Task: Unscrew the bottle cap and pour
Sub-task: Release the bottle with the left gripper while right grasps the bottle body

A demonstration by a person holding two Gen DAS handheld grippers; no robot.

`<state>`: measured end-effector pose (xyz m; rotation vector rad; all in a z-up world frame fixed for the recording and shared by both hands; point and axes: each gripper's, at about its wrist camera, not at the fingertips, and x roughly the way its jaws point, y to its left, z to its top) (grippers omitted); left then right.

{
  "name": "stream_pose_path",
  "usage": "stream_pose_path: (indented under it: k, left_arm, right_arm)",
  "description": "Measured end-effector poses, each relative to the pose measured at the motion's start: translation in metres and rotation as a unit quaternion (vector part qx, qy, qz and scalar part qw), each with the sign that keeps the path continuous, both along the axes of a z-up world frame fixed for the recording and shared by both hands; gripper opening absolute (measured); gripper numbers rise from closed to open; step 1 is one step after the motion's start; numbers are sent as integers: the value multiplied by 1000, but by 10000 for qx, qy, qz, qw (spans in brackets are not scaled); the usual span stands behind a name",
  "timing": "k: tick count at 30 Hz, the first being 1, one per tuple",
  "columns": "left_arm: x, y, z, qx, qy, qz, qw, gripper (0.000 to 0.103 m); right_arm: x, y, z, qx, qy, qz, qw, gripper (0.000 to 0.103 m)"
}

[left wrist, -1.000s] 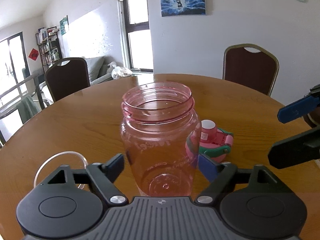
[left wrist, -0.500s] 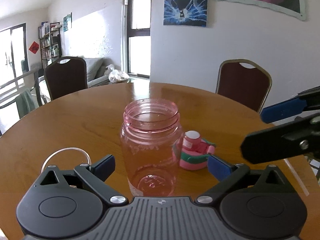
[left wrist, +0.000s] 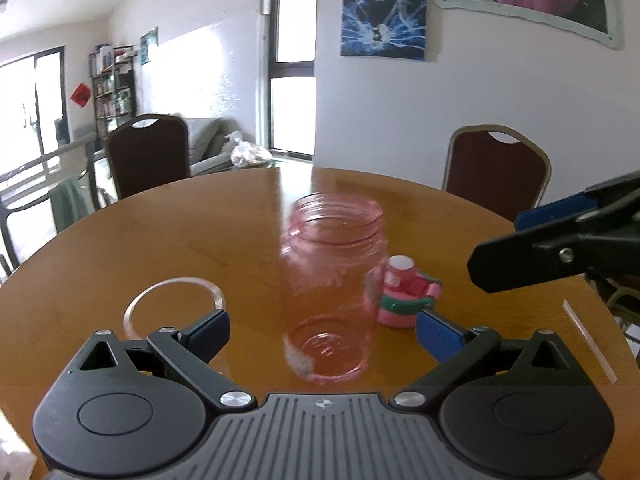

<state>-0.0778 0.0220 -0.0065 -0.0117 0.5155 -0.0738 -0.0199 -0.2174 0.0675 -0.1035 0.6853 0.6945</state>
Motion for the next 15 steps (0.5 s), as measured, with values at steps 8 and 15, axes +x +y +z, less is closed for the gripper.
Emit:
stream_pose_path:
  k: [8,15]
  left_arm:
    - [-9,30,-3,55,-110,498,9987,101]
    - [6,54,-19,2,-26,927,9957,101]
  right_arm:
    - [6,28,-16,-111,-186,204,9996,95]
    - [16,44,-40,-99,-323,67,9994,90]
